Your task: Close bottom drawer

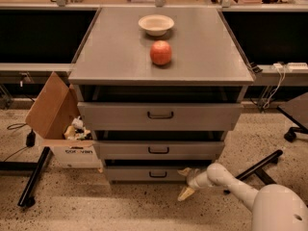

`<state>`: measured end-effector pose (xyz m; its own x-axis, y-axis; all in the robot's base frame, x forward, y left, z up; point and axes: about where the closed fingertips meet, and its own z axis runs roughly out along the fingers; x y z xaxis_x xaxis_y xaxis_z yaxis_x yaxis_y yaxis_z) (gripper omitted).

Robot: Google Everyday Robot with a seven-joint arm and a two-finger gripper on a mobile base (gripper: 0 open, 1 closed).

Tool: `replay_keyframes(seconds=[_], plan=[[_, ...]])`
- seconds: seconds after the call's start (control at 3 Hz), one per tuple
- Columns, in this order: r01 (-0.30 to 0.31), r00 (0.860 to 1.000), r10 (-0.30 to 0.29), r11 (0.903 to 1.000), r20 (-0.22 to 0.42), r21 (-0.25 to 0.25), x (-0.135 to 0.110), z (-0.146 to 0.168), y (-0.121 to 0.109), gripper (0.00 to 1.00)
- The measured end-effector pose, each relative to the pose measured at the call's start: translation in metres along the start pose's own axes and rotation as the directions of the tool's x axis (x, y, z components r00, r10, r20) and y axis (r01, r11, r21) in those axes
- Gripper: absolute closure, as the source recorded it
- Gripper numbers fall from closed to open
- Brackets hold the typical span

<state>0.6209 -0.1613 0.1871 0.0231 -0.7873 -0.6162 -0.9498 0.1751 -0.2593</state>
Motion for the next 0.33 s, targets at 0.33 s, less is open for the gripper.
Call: replay_keyframes(seconds=[0.33], plan=[[0.000, 1.000, 0.000, 1.0000, 0.000, 0.000, -0.0001, -0.0016, 0.0047, 0.00]])
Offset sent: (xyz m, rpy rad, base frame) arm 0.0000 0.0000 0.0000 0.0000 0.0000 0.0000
